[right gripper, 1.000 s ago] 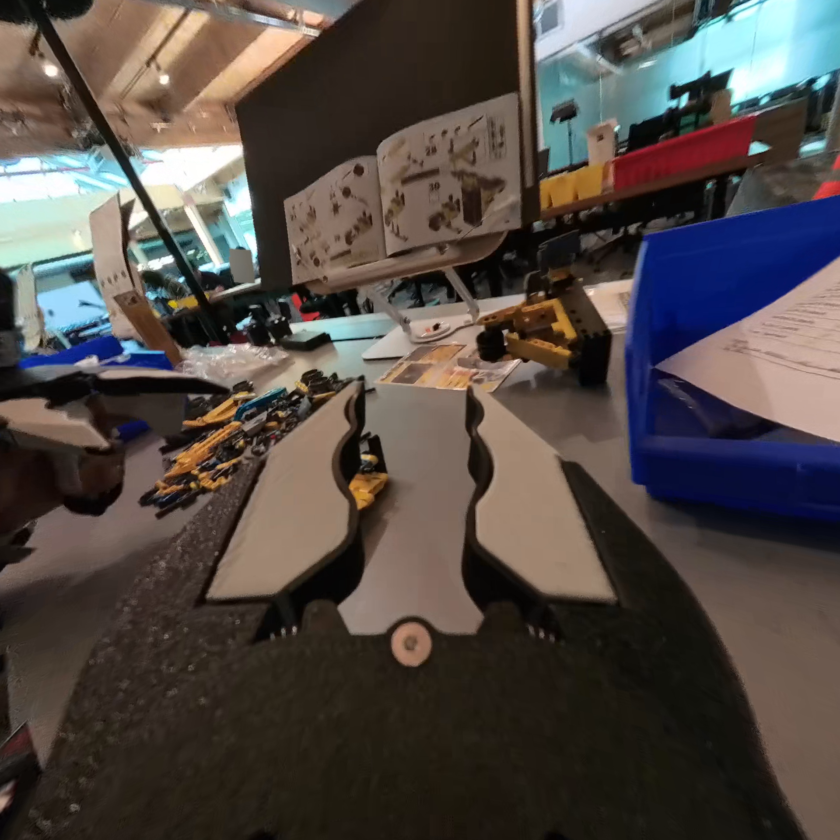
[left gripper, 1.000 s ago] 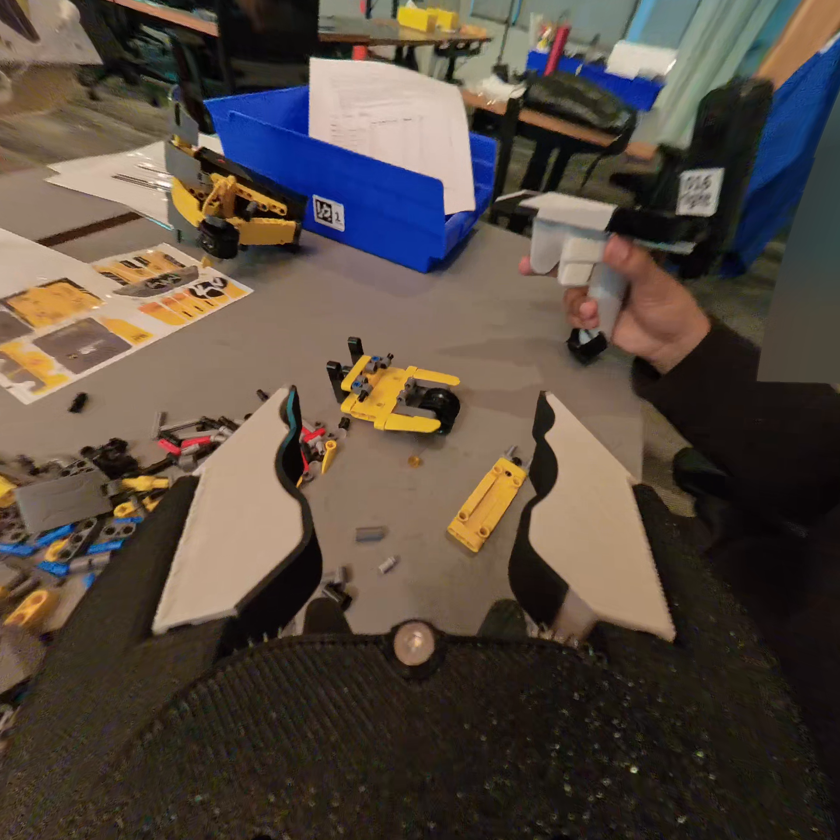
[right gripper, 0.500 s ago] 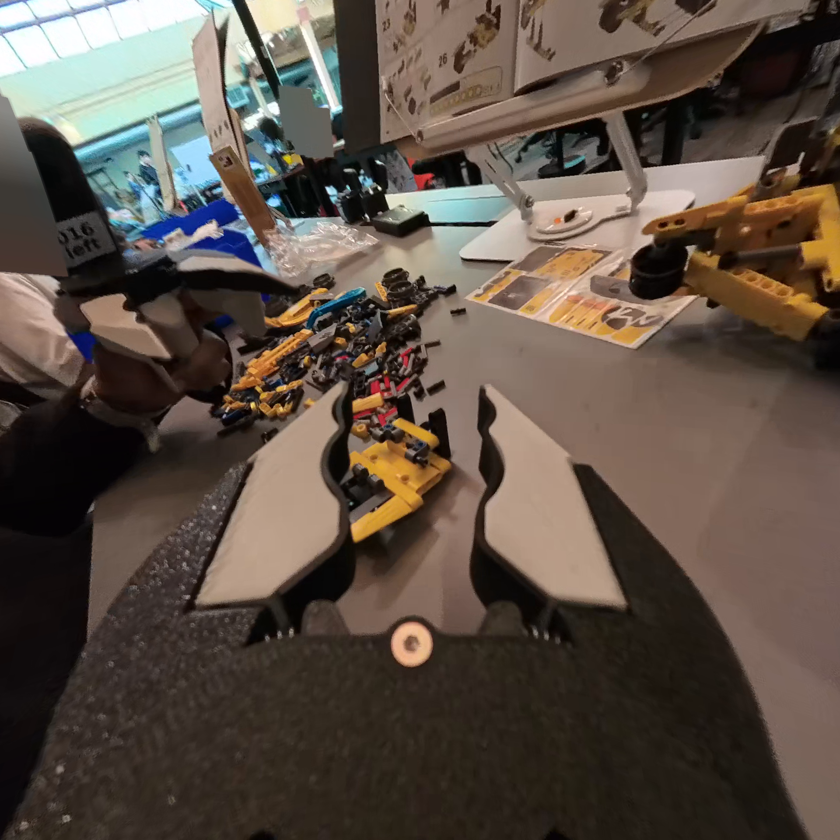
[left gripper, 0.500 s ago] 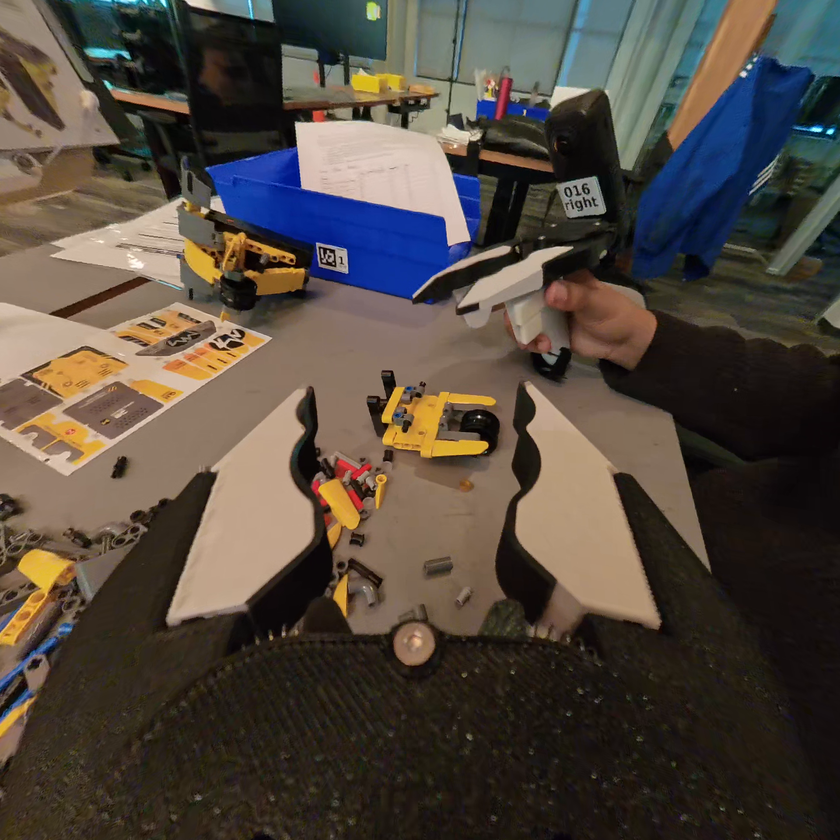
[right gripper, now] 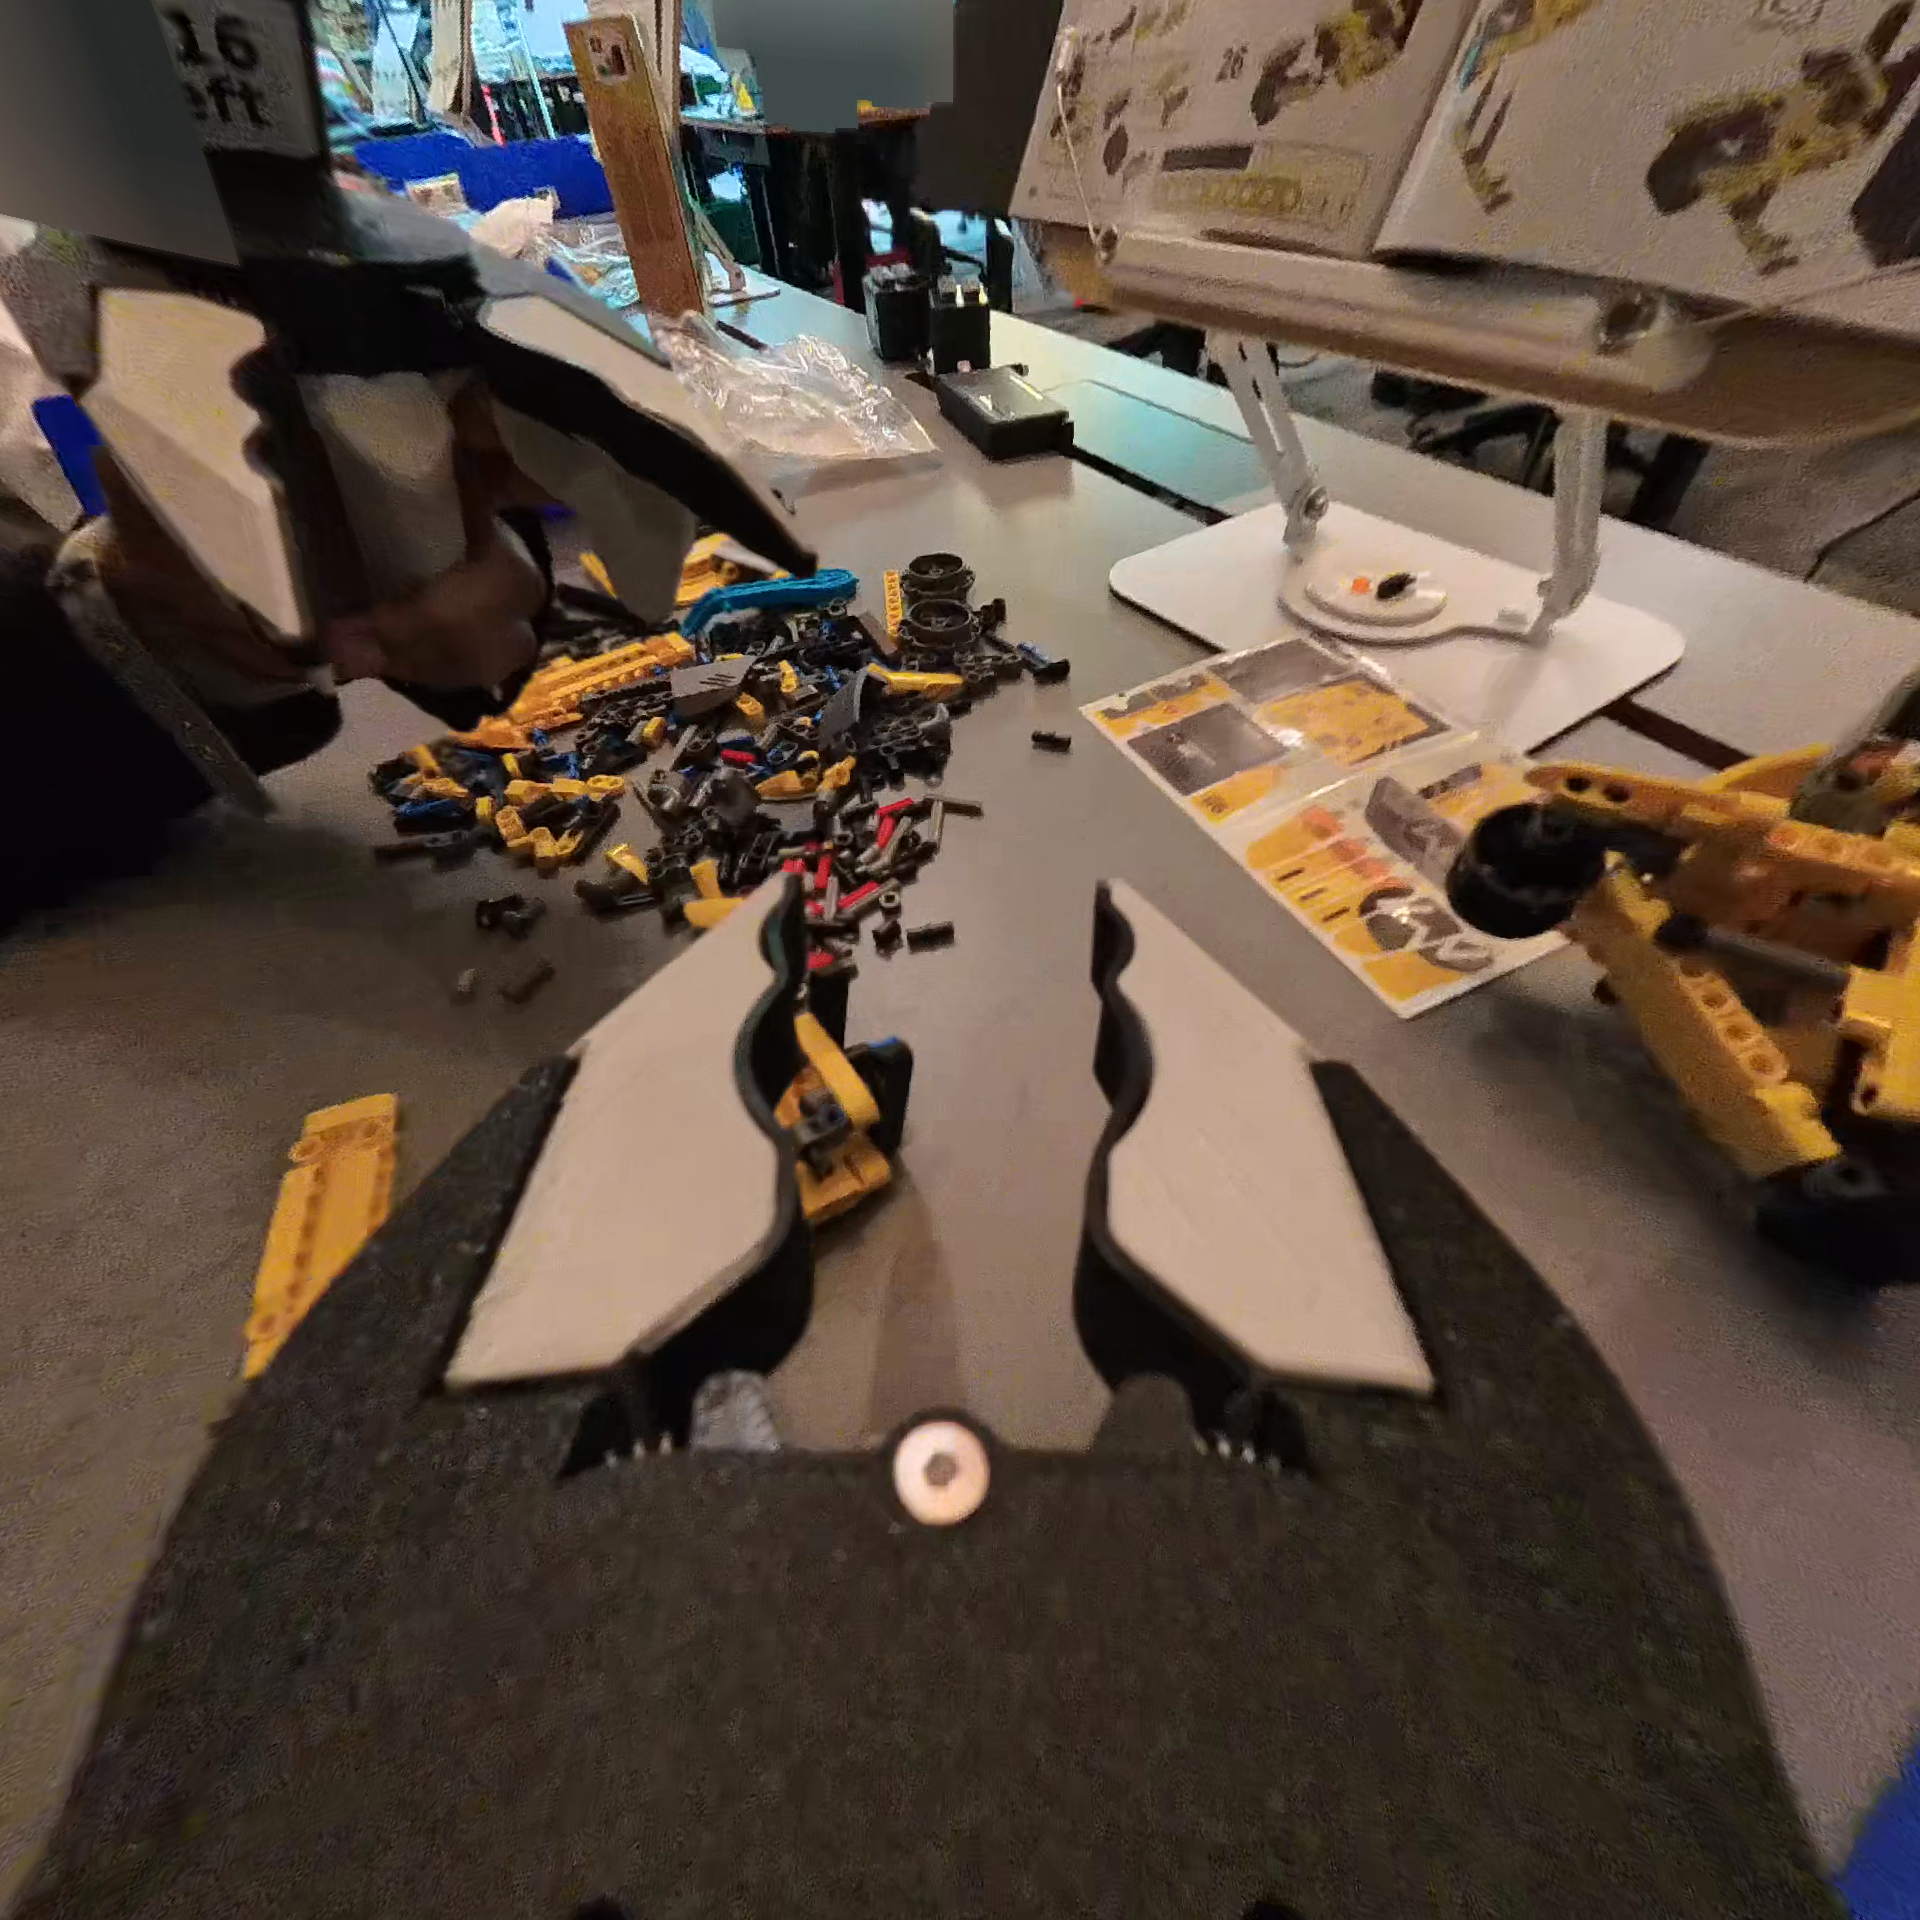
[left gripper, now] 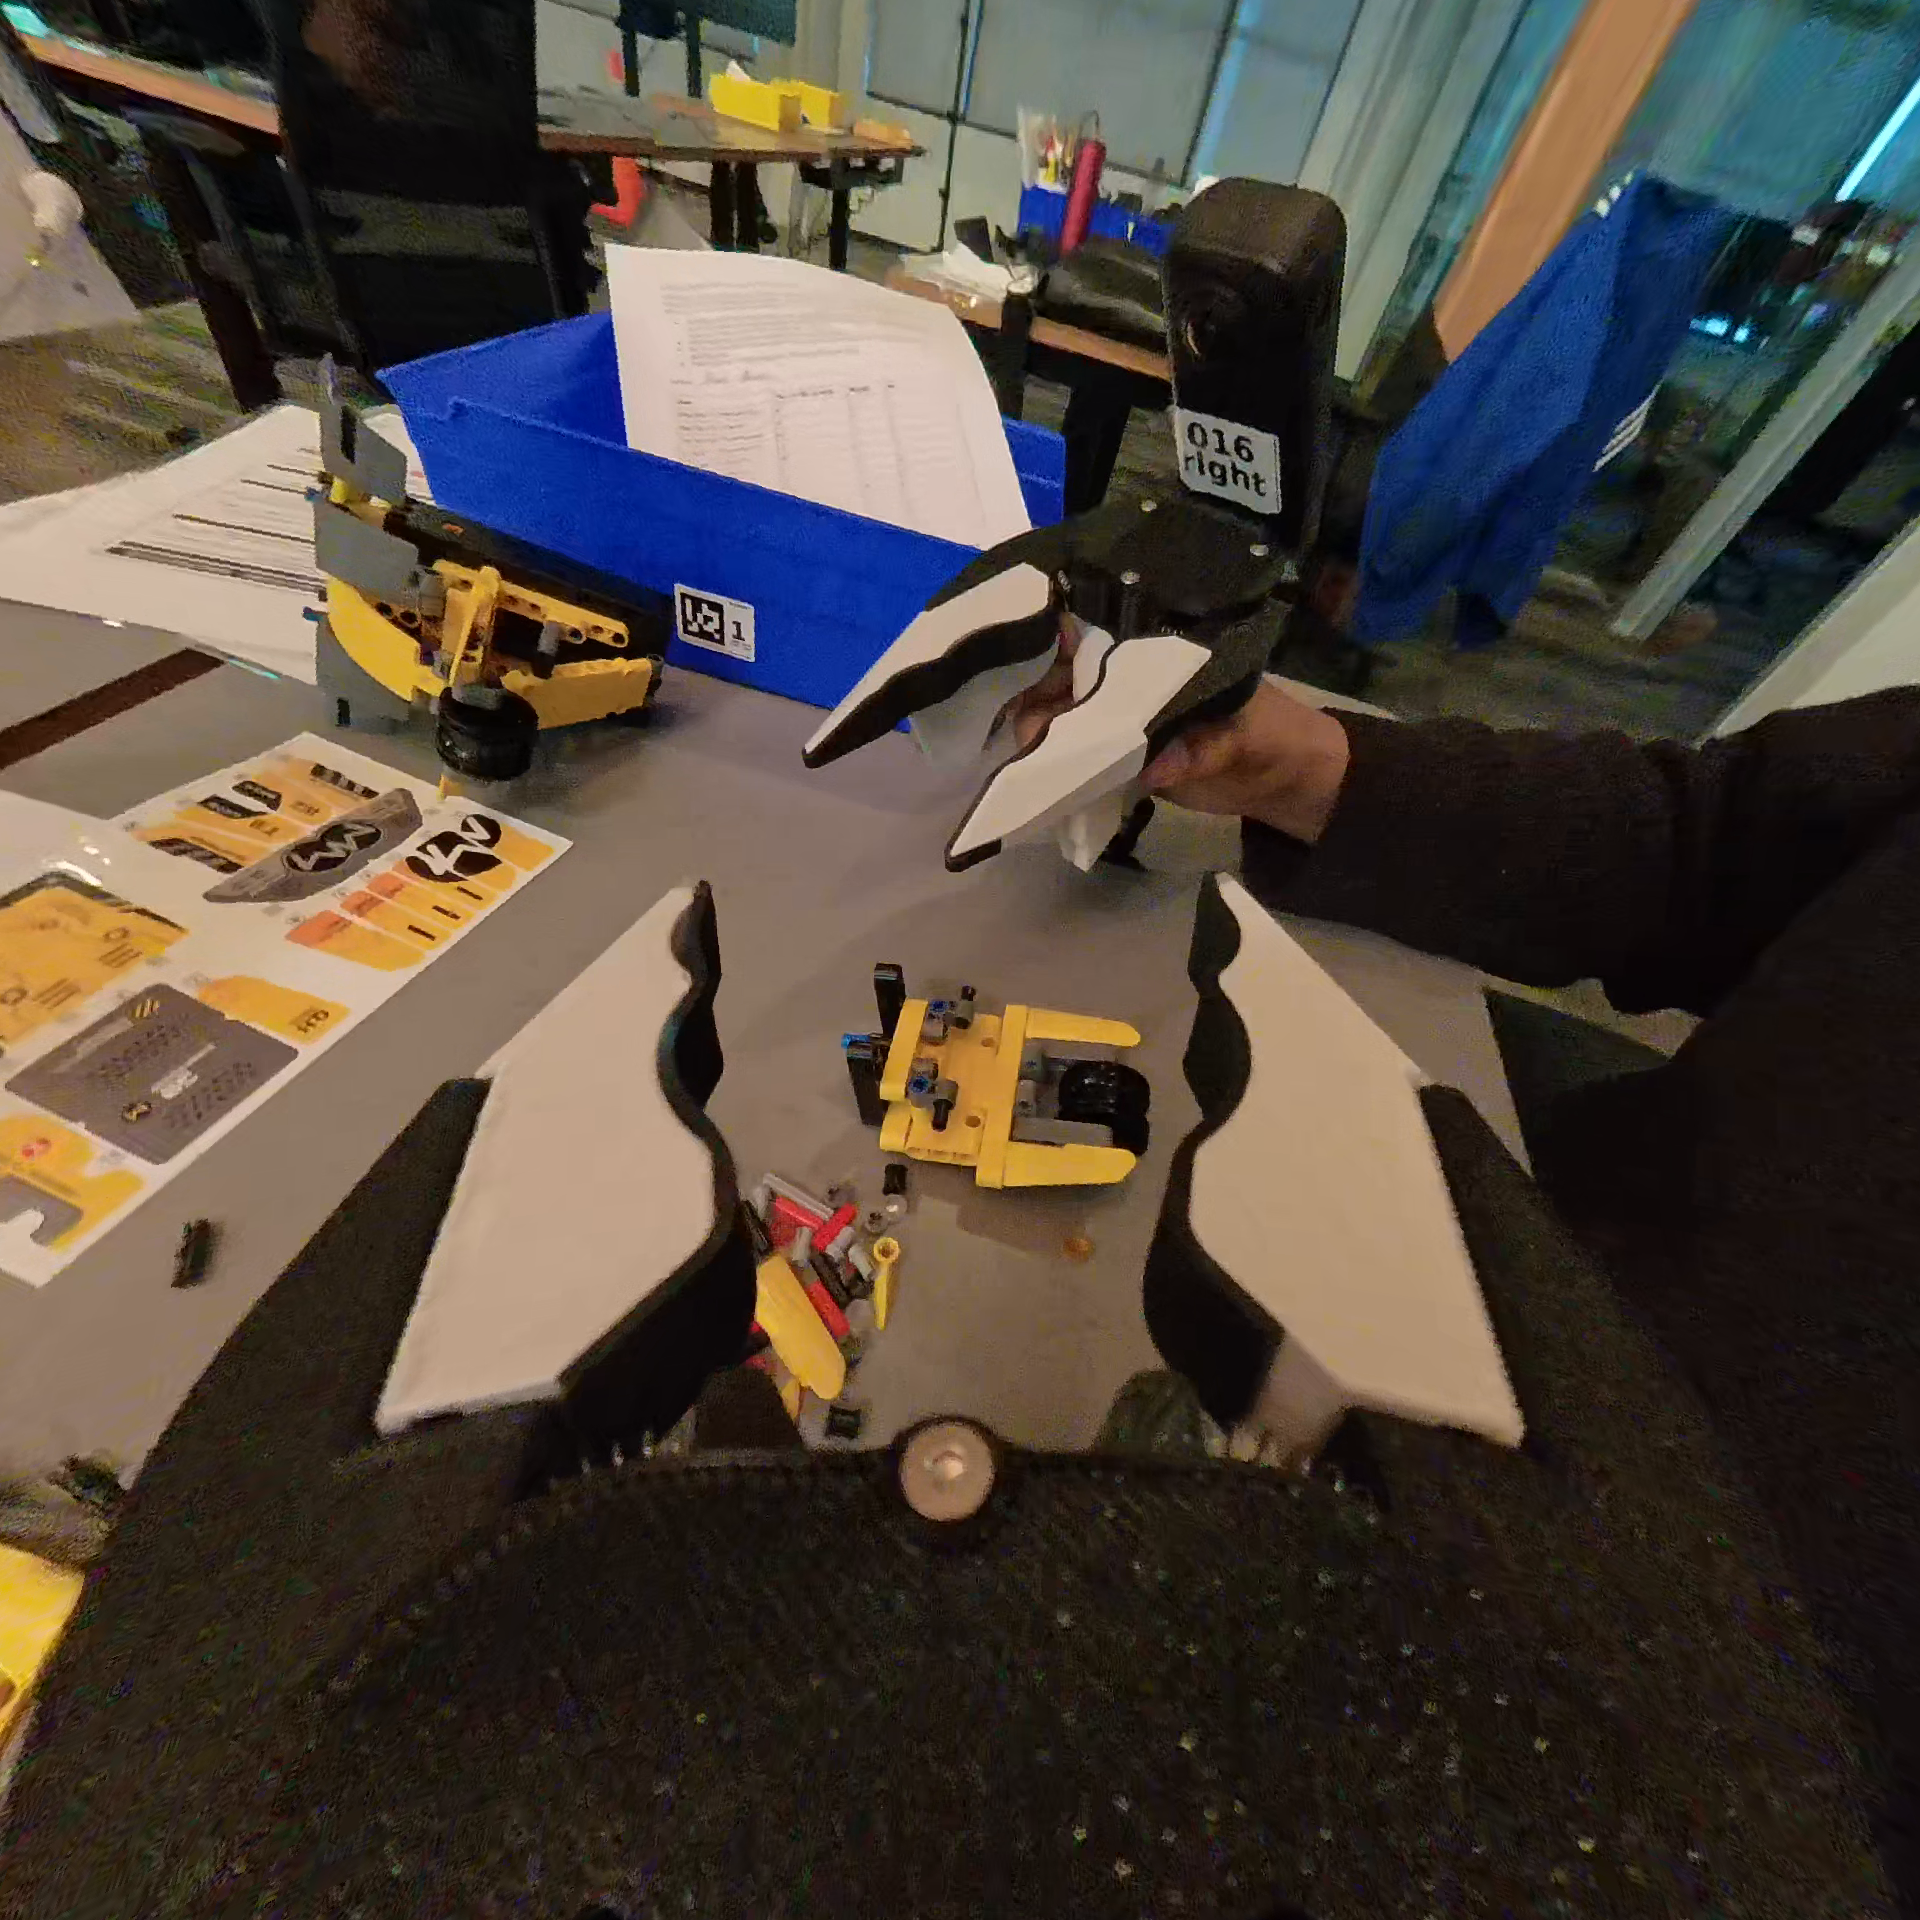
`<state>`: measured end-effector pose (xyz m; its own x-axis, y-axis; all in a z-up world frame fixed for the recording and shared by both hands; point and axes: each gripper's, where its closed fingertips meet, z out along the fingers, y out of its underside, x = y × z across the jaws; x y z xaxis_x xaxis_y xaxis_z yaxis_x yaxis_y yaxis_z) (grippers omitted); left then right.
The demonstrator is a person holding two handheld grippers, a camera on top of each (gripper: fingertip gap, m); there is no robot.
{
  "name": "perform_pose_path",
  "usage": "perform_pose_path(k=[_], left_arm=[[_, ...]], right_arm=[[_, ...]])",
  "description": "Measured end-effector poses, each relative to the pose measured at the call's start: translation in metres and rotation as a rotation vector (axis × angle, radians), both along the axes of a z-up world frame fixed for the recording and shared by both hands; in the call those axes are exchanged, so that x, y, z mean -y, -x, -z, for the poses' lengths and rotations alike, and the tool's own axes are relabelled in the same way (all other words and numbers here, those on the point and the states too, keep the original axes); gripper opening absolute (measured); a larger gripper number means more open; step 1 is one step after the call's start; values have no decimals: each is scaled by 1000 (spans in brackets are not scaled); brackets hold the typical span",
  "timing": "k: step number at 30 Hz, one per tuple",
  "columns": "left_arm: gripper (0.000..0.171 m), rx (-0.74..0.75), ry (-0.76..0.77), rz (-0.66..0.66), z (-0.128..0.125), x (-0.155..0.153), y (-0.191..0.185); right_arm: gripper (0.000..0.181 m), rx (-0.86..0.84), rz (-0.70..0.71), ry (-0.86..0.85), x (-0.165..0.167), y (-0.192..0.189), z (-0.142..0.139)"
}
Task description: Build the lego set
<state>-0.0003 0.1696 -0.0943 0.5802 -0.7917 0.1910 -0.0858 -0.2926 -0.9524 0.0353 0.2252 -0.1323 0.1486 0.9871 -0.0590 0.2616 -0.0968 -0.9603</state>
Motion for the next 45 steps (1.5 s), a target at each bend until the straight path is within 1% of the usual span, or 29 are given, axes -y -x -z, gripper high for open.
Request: perform_pose_path(k=[1,4,6,9,12,15,17,20,23,26,28,32,35,38,40,45], left_arm=[[88,-20,-10,13,2,-2,-4],[79,4,1,63,11,5,-12],[76,38,34,87,19,17,-14],[73,23,30,83,25,20,-11],[70,51,38,87,22,20,-11],[69,53,48,70,26,17,-8],[69,48,63,70,30,15,-7],[67,17,79,71,38,14,-5],[57,-10,78,75,41,15,-3],[52,3,72,65,38,13,1],[35,-2,66,82,38,15,1],[23,-14,64,103,40,19,-1],[22,-20,56,104,39,20,-3],[25,-14,42,98,36,20,-5],[27,19,43,108,33,21,-7],[32,138,100,130,28,20,-5]], right_arm=[[53,-33,-16,2,0,3,-2],[55,-127,-121,152,22,1,-8],[53,-178,-119,139,25,-4,-9],[51,-147,-105,114,24,-8,-7],[48,-107,-80,42,22,-10,-8],[42,-92,-82,-22,23,-10,-5],[40,-82,-105,-3,25,-8,0],[30,-38,-143,43,30,-5,11],[26,-27,-138,46,29,-3,13],[27,-36,-107,45,25,-5,11],[27,-39,-86,46,22,-6,10],[27,-40,-83,52,21,-7,10],[27,-47,-68,50,18,-8,9],[27,-48,-51,48,14,-10,9],[27,-46,-45,57,13,-10,10],[27,-41,-33,55,11,-10,11]])
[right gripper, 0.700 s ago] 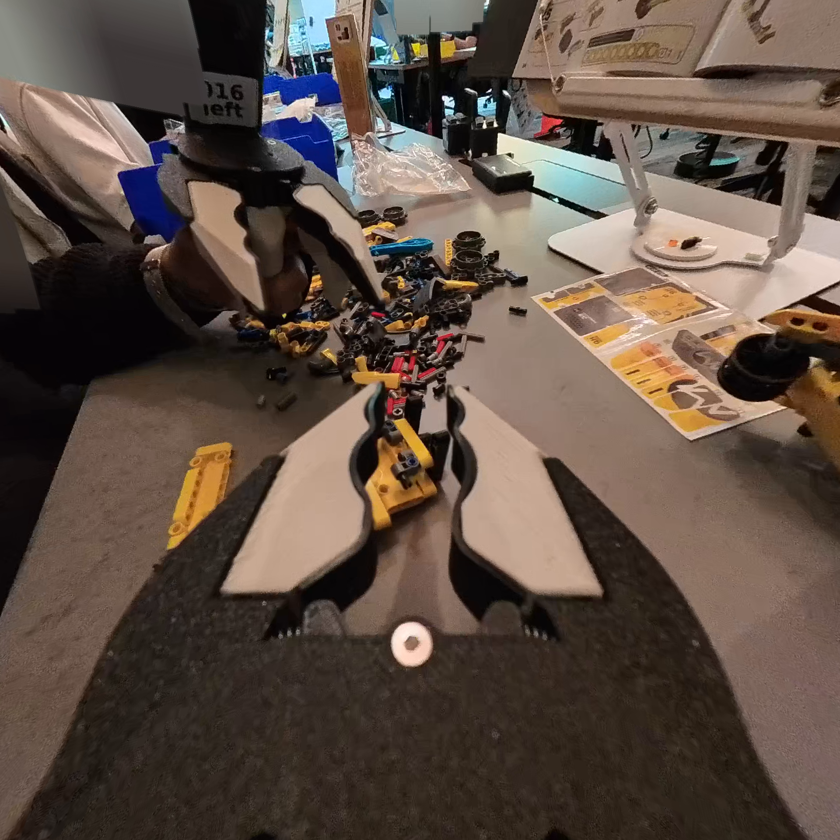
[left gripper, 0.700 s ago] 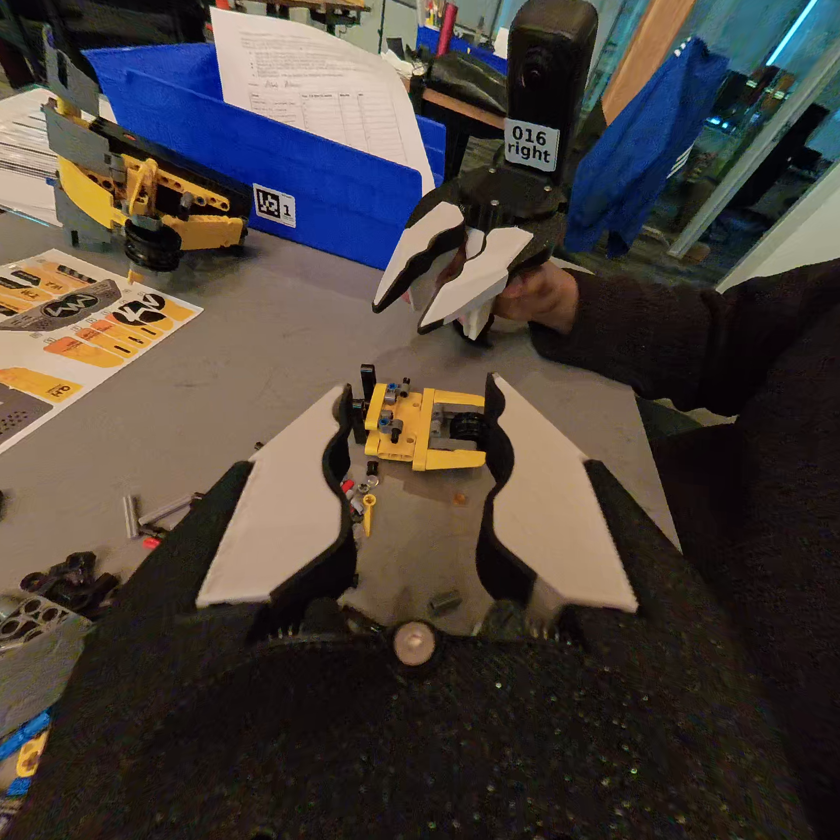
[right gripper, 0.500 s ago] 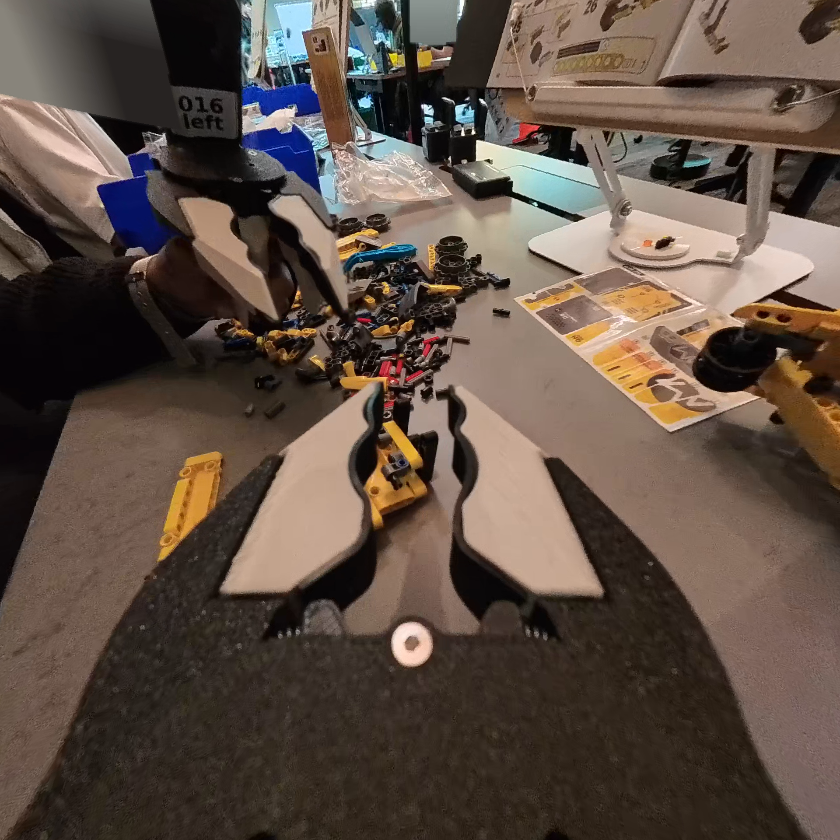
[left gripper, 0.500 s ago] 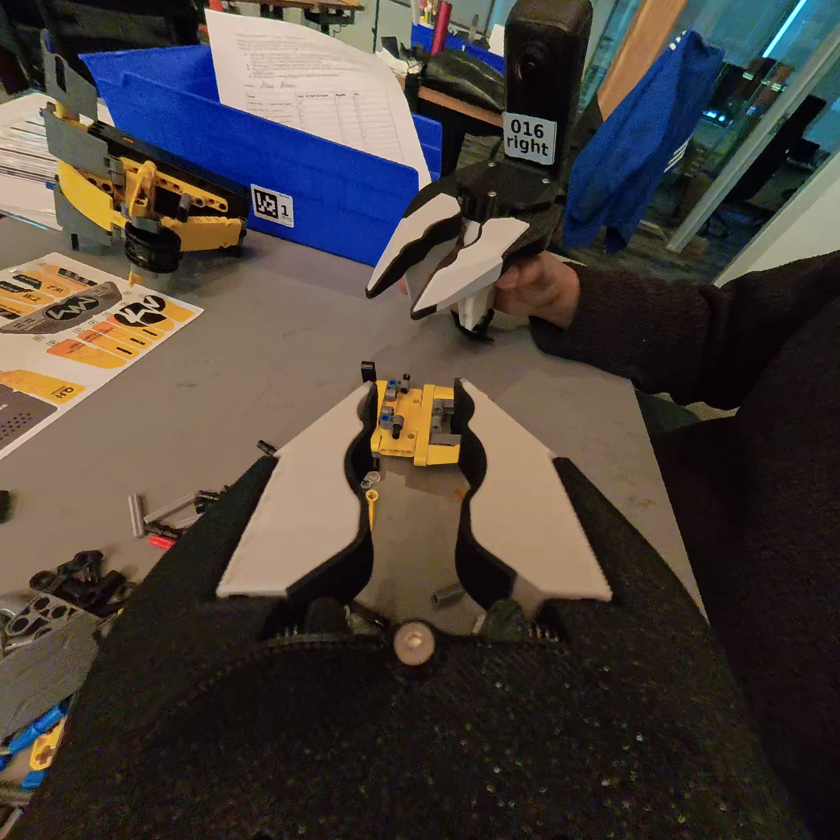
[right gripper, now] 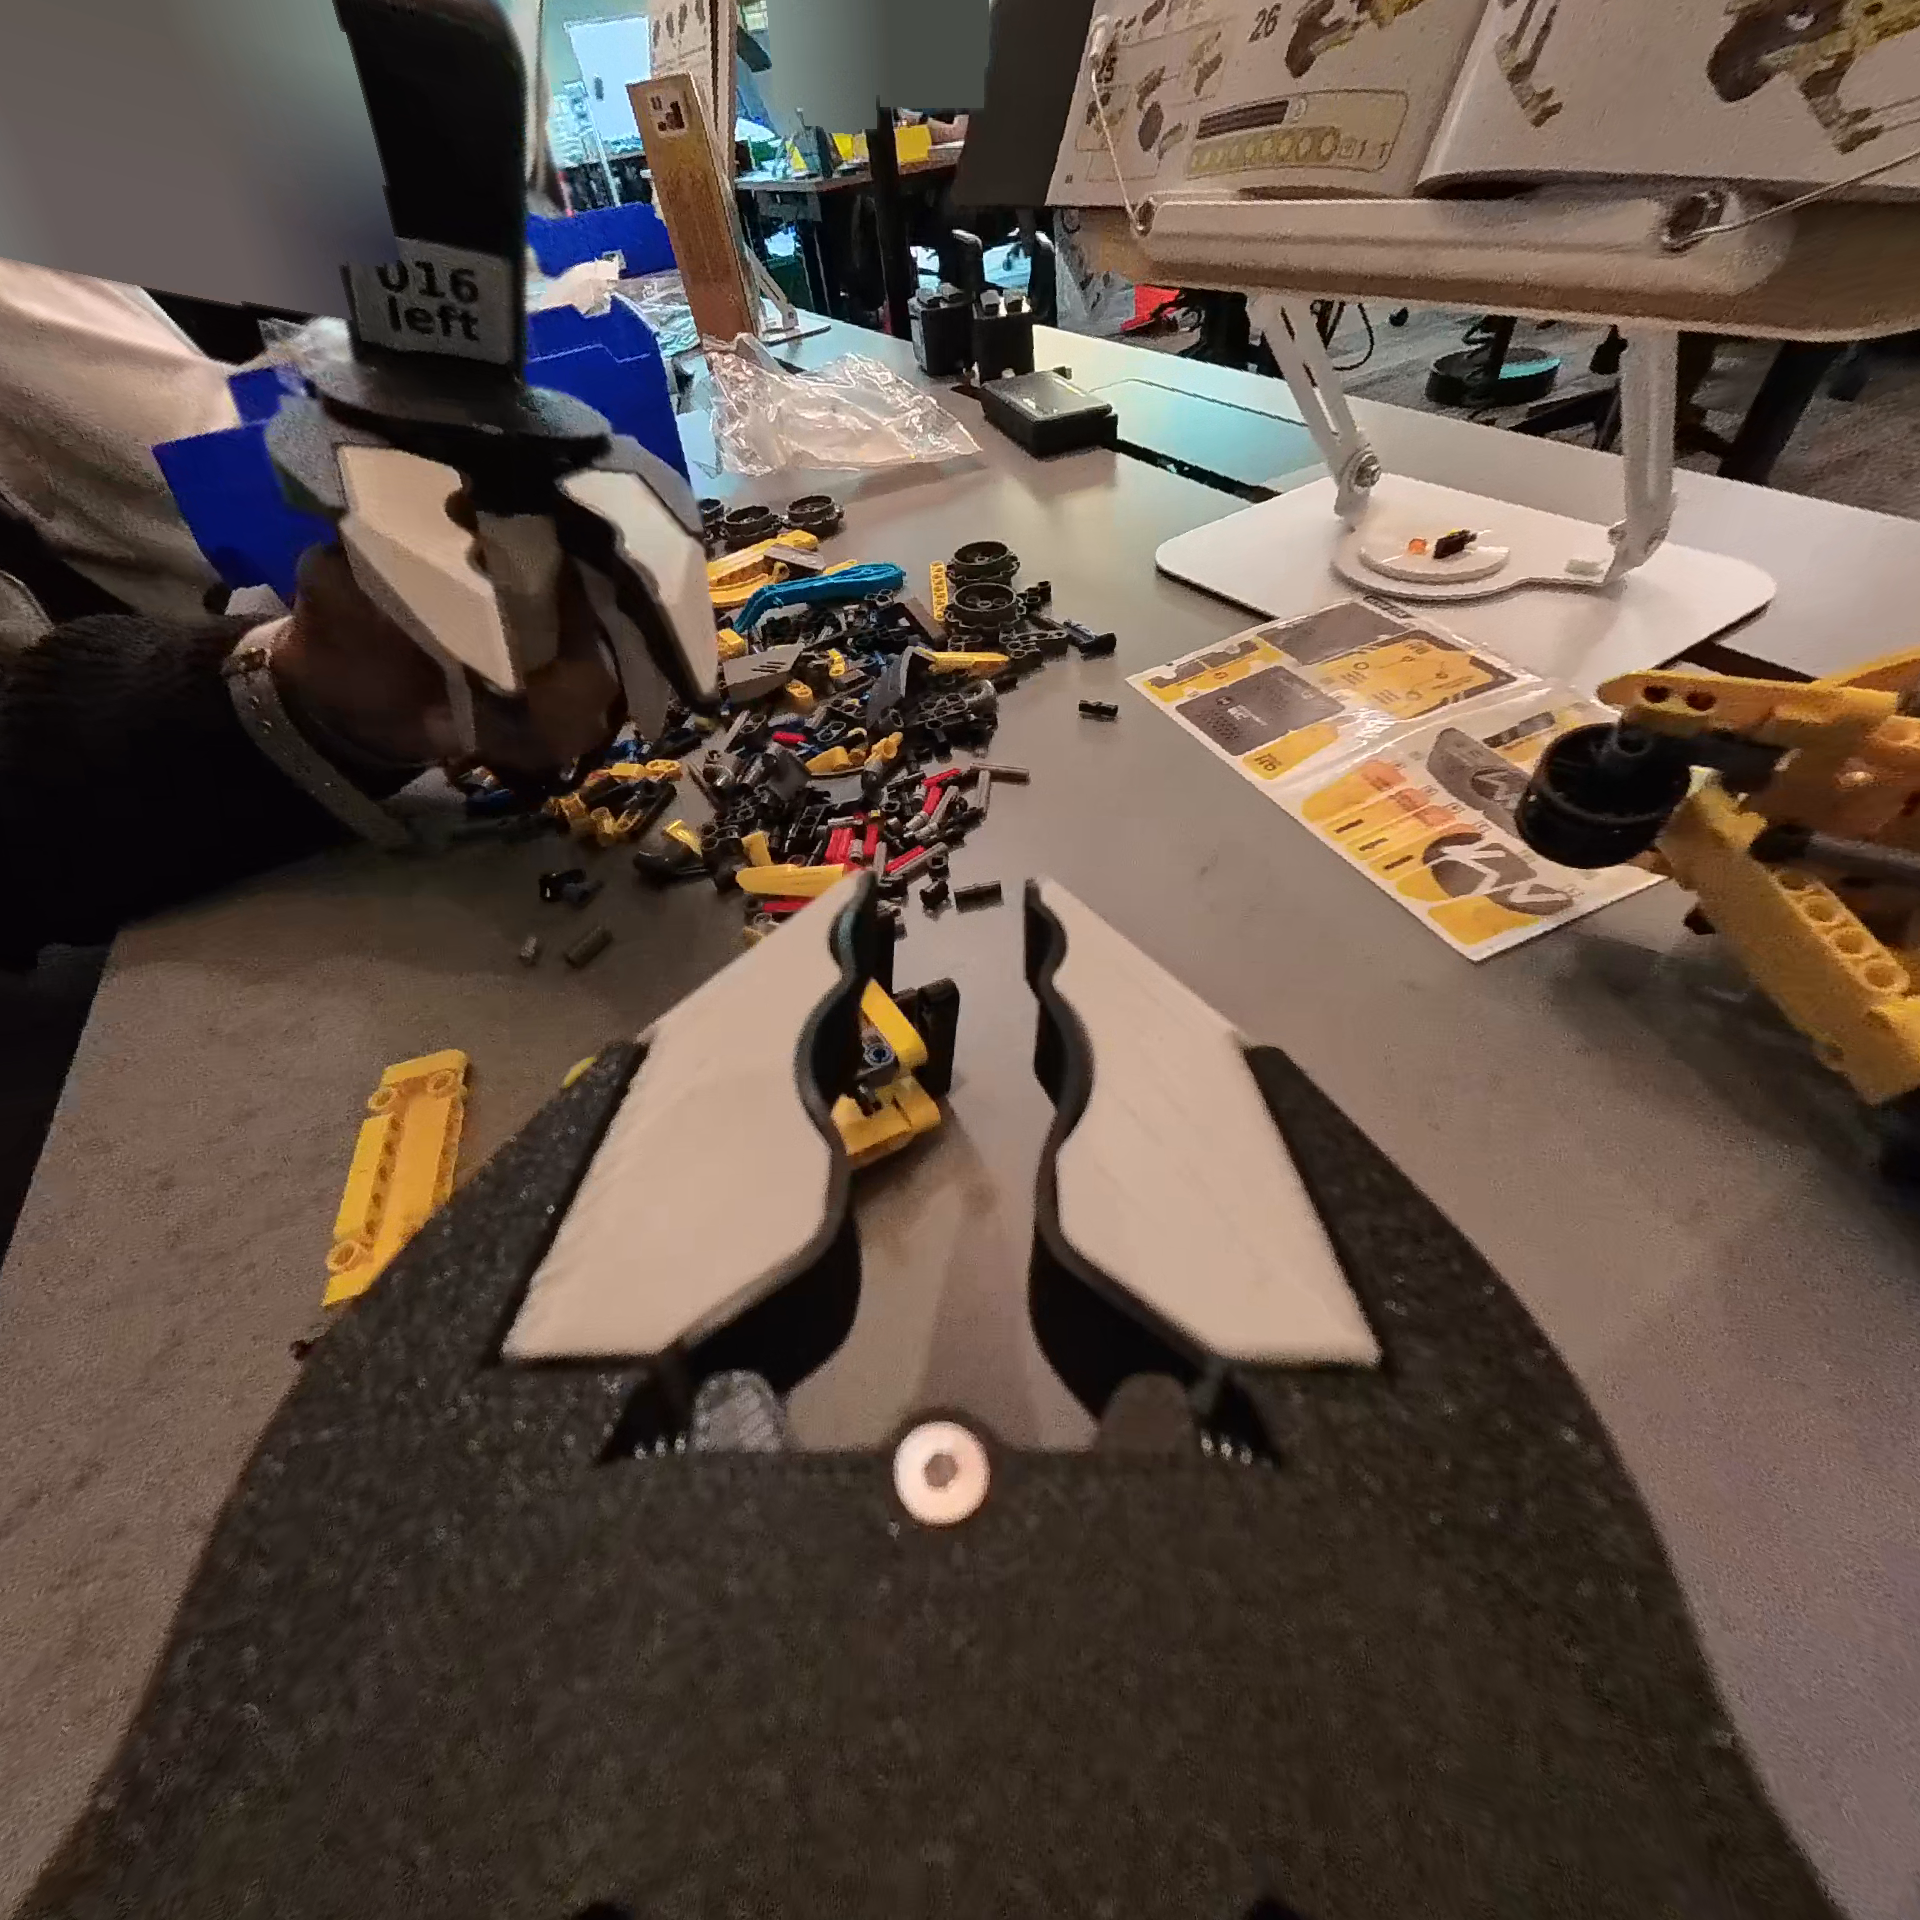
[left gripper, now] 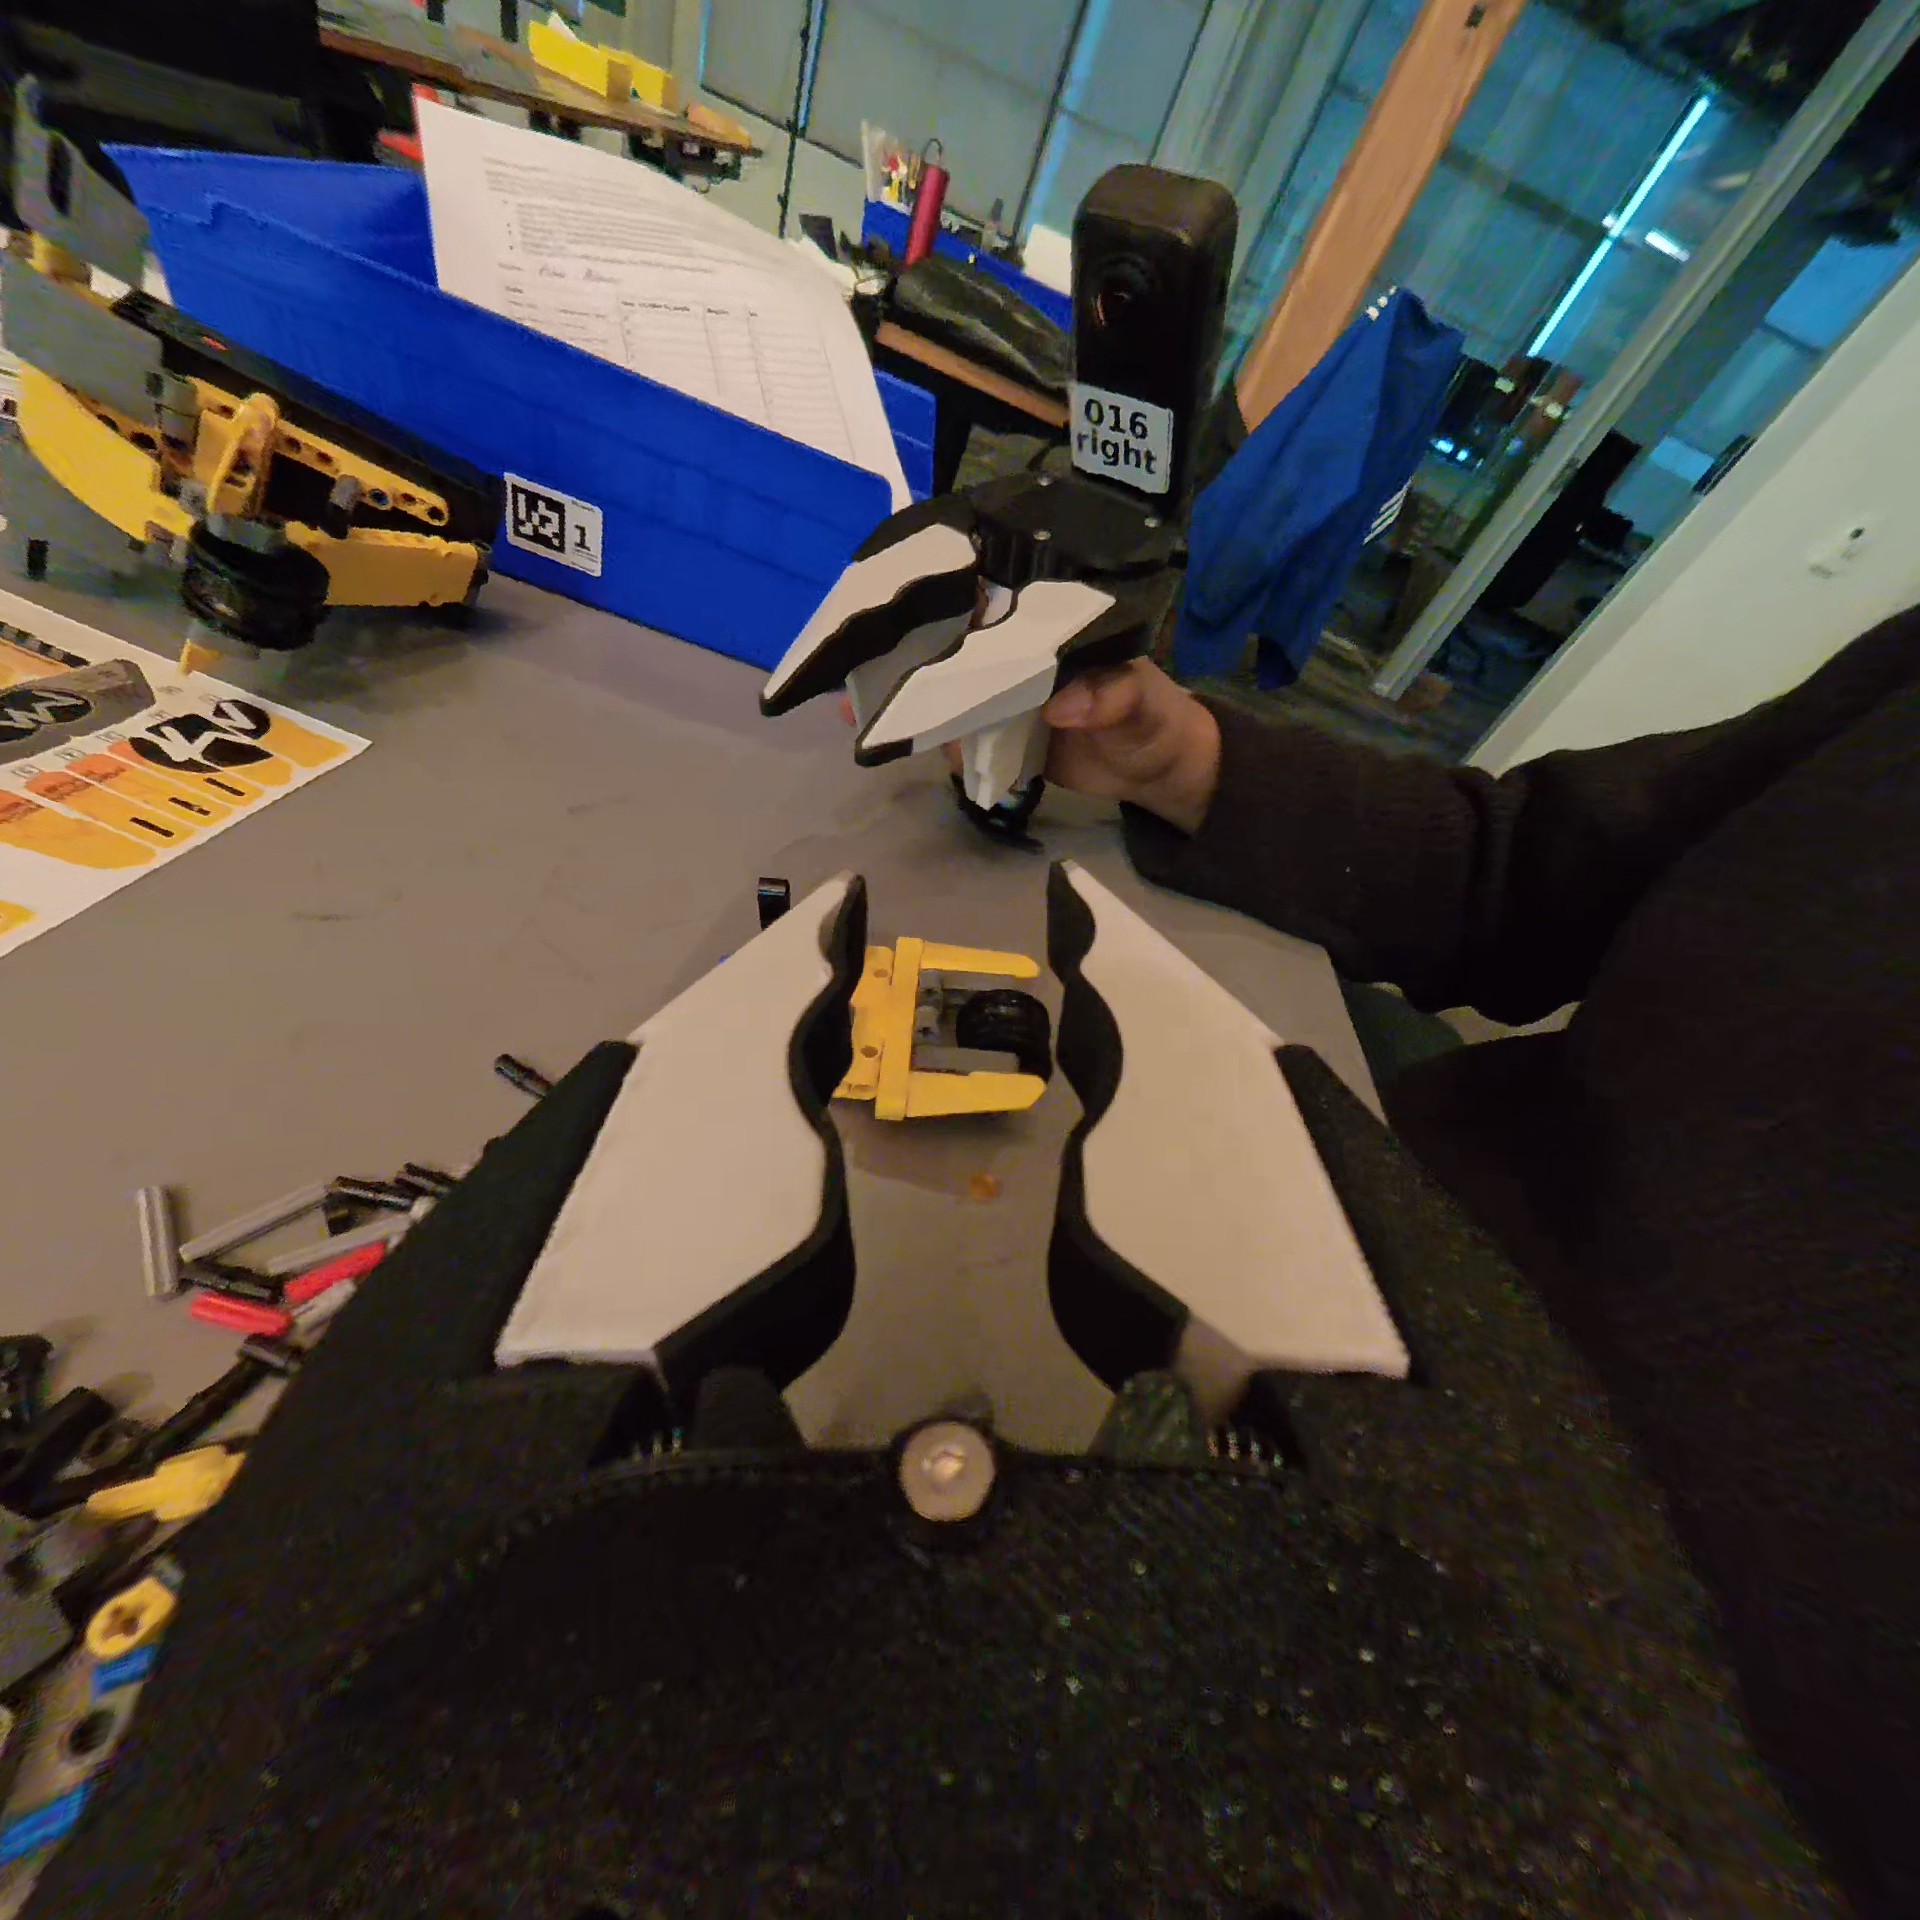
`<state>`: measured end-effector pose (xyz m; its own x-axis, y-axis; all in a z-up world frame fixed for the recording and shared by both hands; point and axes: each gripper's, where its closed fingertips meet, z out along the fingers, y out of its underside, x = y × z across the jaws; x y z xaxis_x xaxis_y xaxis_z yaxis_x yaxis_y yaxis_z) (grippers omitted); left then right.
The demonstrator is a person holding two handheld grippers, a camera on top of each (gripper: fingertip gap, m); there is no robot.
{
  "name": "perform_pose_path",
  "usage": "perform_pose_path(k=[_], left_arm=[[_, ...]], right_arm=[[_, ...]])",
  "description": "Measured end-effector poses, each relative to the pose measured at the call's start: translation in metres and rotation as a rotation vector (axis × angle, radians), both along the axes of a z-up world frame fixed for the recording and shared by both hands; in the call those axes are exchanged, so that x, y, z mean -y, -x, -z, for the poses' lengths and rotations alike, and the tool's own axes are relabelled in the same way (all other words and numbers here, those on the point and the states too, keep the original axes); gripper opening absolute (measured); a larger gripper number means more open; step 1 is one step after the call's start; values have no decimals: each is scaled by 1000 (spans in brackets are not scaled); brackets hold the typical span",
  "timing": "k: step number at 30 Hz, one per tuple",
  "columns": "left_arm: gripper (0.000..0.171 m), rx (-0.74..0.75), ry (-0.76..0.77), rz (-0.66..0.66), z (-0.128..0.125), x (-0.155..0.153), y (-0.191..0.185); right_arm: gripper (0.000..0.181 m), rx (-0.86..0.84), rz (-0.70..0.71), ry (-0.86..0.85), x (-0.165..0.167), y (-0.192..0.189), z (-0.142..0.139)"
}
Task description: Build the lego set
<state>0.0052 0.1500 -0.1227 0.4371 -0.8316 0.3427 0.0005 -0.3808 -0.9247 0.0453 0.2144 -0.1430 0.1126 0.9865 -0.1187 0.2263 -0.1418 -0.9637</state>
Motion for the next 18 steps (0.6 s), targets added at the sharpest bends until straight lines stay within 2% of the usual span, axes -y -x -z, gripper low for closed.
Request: perform_pose_path(k=[5,14,18], left_arm=[[32,55,23,4,-5,0,1],[37,-11,12,-33,4,-5,3],[63,-6,20,-137,6,-19,12]], right_arm=[[28,32,12,-25,-1,0,3],[29,42,3,-11,3,3,5],[29,45,7,-9,3,2,5]])
